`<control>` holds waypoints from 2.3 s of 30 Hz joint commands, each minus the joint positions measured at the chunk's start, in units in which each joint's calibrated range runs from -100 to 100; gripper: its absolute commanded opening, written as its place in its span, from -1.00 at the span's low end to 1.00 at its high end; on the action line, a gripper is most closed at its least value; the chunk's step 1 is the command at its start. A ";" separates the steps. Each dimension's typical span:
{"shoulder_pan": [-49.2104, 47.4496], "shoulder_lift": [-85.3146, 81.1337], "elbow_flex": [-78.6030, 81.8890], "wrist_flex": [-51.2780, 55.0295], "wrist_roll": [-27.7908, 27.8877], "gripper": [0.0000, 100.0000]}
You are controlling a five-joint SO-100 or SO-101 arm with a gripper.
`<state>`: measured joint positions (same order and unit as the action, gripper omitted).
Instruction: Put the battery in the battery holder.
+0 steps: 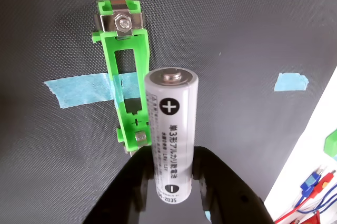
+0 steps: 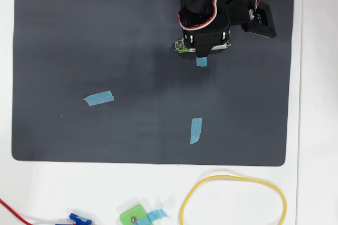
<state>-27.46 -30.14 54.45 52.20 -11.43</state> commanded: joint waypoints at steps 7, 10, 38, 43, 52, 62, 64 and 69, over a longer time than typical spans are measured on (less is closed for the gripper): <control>-4.56 -0.53 -0.26 -0.10 -0.31 -1.00; -4.35 -0.44 -0.26 -0.19 -0.31 -1.00; -4.04 7.49 -0.53 -4.03 -2.24 -1.00; -2.80 7.58 -0.44 -4.03 -2.24 -1.00; -0.93 7.58 -0.44 -4.03 -2.19 -1.00; -0.72 12.27 -1.23 -4.91 -2.19 -1.00; -0.72 12.95 -1.14 -6.22 -2.19 -1.00; -0.72 13.04 -0.97 -6.65 -2.19 -1.00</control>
<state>-29.03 -17.32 54.45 46.68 -13.60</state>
